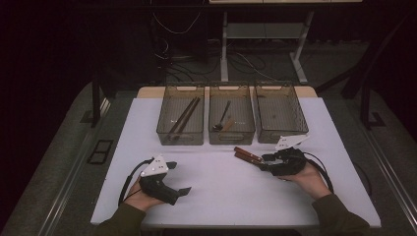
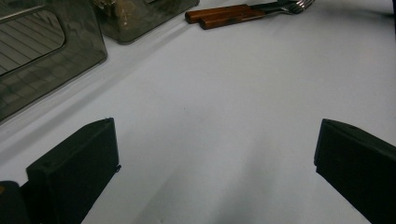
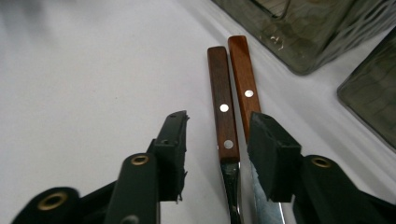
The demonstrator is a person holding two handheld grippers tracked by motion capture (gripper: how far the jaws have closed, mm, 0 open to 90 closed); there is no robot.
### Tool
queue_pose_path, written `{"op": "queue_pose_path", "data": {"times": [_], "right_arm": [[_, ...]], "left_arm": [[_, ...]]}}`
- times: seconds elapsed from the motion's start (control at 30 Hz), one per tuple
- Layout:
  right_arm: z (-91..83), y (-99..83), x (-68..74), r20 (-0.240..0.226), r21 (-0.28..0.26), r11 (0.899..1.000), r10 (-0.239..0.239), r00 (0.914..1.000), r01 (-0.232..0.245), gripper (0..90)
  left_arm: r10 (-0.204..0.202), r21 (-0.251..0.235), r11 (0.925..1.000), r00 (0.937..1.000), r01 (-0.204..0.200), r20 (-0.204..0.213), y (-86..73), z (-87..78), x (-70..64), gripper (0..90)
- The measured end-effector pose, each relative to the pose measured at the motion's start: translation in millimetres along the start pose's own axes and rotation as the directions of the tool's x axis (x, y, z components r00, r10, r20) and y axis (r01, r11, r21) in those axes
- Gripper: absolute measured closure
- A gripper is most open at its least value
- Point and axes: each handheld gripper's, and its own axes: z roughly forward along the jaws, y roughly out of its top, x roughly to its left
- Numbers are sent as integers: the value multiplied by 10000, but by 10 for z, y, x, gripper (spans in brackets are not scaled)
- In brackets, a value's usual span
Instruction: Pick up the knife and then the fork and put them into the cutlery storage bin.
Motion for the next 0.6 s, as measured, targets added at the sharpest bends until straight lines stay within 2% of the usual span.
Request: {"op": "queue_pose_path", "data": {"times": [0.2, 0.33, 0.6], "right_arm": [[57, 0, 10, -23, 196, 9996, -202, 9998, 203, 686], [93, -14, 2, 191, 401, 9983, -429, 9989, 422, 713], [111, -42, -58, 197, 491, 9979, -430, 9989, 420, 752]], "left_arm": [[-37, 16, 10000, 10000, 37, 21, 0, 3, 0, 0], [-36, 29, 10000, 10000, 35, 32, -1, 14, -8, 0], [-19, 27, 10000, 10000, 19, 86, -1, 17, -9, 0]]}}
